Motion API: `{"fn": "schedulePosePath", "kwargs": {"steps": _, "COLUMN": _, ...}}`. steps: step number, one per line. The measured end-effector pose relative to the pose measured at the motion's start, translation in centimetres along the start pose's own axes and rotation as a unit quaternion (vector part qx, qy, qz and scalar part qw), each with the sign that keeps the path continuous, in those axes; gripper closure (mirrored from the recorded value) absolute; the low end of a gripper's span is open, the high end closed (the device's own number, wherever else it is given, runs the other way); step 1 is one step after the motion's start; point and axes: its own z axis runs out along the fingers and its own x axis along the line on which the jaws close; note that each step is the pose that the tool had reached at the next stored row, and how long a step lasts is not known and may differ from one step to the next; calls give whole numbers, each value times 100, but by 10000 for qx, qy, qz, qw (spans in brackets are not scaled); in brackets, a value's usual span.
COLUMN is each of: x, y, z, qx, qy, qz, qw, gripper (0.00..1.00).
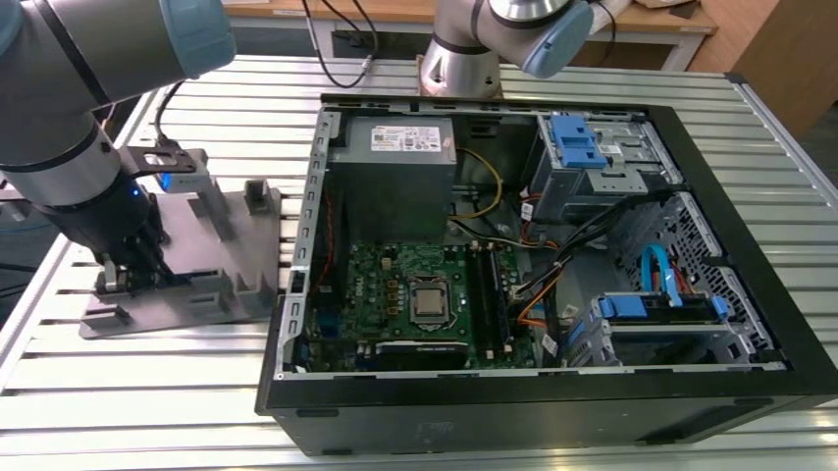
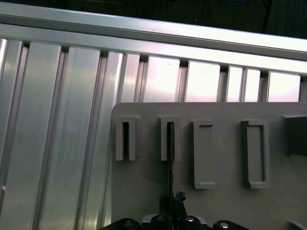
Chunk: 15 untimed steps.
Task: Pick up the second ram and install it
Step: 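Pick up the second ram and move it above second insertion slot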
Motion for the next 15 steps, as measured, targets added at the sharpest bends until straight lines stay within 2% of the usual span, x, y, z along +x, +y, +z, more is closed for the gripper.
{"fn": "schedulePosePath", "kwargs": {"steps": 4, "x": -3, "y": 2, "z": -109, "qx": -1, "qy": -4, "qz": 0, "qw": 10000, "gripper": 86}}
{"fn": "schedulePosePath", "kwargs": {"steps": 10, "x": -10, "y": 6, "z": -378, "qx": -1, "qy": -6, "qz": 0, "qw": 10000, "gripper": 86}}
{"fn": "schedulePosePath", "kwargs": {"steps": 15, "x": -16, "y": 9, "z": -567, "qx": 0, "qy": -6, "qz": 0, "qw": 10000, "gripper": 86}}
